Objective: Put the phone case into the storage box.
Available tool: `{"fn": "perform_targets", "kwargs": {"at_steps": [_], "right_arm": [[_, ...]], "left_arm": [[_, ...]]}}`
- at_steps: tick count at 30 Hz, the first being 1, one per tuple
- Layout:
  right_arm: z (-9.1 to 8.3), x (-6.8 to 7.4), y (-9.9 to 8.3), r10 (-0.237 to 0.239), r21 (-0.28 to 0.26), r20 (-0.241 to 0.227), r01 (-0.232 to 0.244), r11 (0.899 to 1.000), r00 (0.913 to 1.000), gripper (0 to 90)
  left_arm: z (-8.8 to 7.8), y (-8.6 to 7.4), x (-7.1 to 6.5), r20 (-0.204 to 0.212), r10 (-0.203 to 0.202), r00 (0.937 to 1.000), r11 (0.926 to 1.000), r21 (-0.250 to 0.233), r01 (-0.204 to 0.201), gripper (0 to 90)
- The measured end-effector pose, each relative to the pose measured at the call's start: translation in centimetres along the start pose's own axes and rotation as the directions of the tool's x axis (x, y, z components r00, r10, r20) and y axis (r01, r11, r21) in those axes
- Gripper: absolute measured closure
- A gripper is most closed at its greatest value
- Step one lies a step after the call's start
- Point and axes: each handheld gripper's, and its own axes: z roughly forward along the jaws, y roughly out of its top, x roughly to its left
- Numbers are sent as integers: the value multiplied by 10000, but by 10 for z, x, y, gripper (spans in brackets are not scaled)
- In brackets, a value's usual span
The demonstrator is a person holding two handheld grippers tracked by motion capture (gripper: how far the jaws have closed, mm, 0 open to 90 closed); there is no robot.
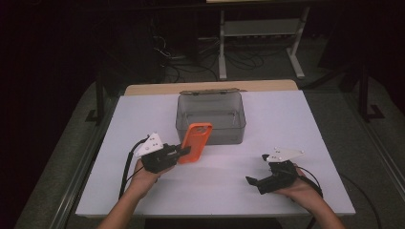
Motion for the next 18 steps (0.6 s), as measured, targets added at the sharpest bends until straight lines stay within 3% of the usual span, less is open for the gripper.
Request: {"fn": "perform_targets", "kwargs": {"at_steps": [9,18], "right_arm": [[0,0,0,8,-5,-14,-8,10000,10000,0],[-1,1,0,-12,-65,-14,12,10000,10000,0]], "left_arm": [[-1,5,-1,-60,218,9997,9997,110,-217,796],[-3,23,-2,46,305,9995,9995,-70,-304,796]]}}
